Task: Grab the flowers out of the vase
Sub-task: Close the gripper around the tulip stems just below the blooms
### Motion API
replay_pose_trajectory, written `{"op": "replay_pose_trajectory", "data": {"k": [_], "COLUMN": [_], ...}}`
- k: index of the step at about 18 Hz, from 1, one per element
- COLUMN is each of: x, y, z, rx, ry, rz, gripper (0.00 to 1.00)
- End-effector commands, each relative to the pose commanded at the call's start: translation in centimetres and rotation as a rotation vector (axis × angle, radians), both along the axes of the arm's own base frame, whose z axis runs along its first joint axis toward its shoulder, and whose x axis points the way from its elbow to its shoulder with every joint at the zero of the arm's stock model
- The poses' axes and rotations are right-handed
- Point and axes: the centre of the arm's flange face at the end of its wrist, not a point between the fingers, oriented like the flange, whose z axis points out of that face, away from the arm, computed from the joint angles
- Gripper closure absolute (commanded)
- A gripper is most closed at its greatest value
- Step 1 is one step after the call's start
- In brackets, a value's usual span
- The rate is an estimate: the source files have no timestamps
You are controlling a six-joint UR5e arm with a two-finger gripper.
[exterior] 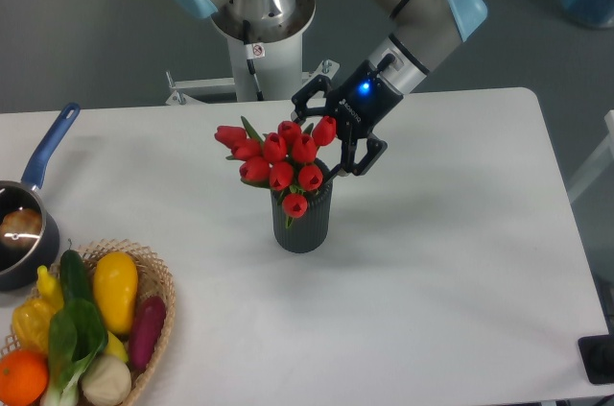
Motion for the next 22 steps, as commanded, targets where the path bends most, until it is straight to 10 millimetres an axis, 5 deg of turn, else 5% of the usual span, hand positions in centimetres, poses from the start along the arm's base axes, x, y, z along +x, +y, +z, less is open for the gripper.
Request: {"op": "replay_pose_trajectory", "data": {"k": [8,22], "x": [0.05,0.3], "y": [0.14,0.33], "z": [-0.13,-0.09], "rx": [0.0,-0.005], "ry": [-0.001,-0.004], "rz": [-0.003,-0.007], "gripper": [0.03,0.32]}}
